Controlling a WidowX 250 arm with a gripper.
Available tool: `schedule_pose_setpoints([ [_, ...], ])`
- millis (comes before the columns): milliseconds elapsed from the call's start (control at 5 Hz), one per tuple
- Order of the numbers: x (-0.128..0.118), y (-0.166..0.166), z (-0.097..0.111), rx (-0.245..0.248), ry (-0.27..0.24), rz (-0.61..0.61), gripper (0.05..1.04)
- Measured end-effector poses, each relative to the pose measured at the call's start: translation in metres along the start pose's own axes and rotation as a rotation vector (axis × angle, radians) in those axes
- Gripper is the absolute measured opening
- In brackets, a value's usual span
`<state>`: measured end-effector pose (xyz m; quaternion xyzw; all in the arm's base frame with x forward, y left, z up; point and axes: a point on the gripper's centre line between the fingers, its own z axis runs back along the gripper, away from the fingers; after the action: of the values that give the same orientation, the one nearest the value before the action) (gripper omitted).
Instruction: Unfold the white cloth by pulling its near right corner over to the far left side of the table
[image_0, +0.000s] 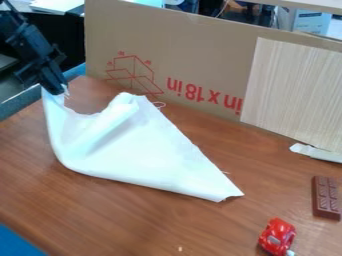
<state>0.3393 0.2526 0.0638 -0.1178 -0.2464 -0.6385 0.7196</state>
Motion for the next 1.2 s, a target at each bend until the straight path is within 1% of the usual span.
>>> schedule_pose_setpoints([
  [200,-0.006,-0.008,0.010,0.026,-0.039,0.006,0.057],
  [400,-0.012,-0.015,0.006,0.087,-0.041,0.047,0.056],
  [600,-0.014,-0.015,0.010,0.122,-0.029,0.055,0.056],
  [800,-0.013,-0.014,0.010,0.132,-0.037,0.055,0.056],
  [1000,-0.018,-0.019,0.016,0.152,-0.050,0.076,0.056],
  [1200,-0.022,-0.016,0.032,0.196,-0.042,0.095,0.056],
])
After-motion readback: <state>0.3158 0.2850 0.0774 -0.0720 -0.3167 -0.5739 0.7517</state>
